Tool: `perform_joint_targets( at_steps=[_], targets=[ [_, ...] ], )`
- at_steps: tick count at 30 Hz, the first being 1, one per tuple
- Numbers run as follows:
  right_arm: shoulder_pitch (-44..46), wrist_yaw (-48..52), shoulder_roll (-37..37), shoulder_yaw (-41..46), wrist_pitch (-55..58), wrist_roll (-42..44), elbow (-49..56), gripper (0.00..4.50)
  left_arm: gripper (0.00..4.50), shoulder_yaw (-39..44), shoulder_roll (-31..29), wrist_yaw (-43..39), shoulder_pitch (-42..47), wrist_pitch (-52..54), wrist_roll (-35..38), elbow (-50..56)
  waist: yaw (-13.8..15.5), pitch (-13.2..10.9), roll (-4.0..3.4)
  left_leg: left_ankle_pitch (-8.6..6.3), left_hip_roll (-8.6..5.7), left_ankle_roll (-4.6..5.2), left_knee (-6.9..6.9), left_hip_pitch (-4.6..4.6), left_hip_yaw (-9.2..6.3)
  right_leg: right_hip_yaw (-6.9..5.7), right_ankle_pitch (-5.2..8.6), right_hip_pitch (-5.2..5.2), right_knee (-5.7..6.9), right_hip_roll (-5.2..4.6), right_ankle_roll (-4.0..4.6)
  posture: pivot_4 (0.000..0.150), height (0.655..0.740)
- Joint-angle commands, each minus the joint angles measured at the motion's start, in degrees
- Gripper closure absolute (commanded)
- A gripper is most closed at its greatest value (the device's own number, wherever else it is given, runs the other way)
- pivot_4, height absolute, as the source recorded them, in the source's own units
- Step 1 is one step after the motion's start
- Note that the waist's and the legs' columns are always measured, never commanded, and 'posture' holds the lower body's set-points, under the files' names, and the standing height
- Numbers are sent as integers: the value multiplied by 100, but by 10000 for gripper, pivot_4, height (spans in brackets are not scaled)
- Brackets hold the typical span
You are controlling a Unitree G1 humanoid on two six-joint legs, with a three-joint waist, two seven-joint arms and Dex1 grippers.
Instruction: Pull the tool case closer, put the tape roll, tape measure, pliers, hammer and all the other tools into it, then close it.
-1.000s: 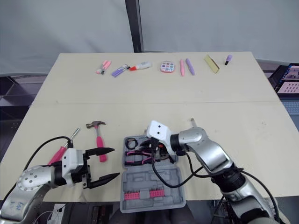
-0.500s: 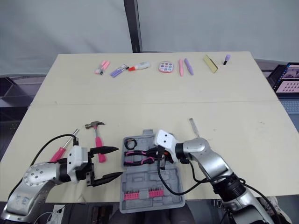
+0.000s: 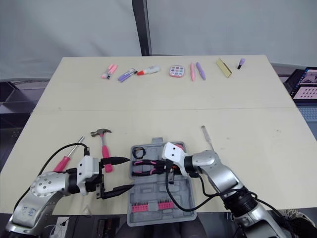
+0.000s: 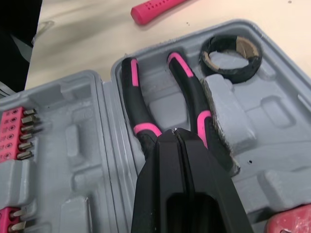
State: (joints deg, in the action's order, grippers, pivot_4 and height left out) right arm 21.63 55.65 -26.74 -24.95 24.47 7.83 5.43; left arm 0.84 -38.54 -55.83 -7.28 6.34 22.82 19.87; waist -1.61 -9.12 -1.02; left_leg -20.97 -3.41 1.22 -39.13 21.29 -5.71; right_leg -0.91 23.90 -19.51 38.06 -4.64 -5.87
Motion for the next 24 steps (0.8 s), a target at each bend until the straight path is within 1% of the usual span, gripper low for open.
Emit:
perform_joint_targets(
  at_steps=[1, 8, 16, 24],
  targets=[
    [-89, 79, -70, -170, -206, -190, -46, 44717, 0, -45, 26, -3, 26, -41, -13, 134, 0, 0, 0, 0, 0, 0, 0, -2, 0, 0, 0, 1, 0, 0, 0, 1500, 7134],
    [-141, 67, -131, -274, -309, -399, -206, 44717, 0, -79, 48, 24, 50, -41, -38, 139, 1, 4, 4, 0, 0, 0, 1, -12, 0, 1, 0, 4, 0, 0, 0, 1500, 7134],
    [-247, 30, -274, -604, -577, -885, -523, 44717, 0, -79, 58, 43, 58, -55, -58, 112, 3, 13, 14, 0, 0, 0, 1, -19, -1, 2, 0, 9, 0, -1, 0, 1500, 7134],
    [-287, 10, -338, -798, -702, -1264, -797, 44717, 0, -84, 71, 33, 67, -99, -73, 70, 4, 67, 39, -1, 0, -2, 4, -25, -5, 2, 0, 14, -2, 0, 0, 1500, 7134]
  ],
)
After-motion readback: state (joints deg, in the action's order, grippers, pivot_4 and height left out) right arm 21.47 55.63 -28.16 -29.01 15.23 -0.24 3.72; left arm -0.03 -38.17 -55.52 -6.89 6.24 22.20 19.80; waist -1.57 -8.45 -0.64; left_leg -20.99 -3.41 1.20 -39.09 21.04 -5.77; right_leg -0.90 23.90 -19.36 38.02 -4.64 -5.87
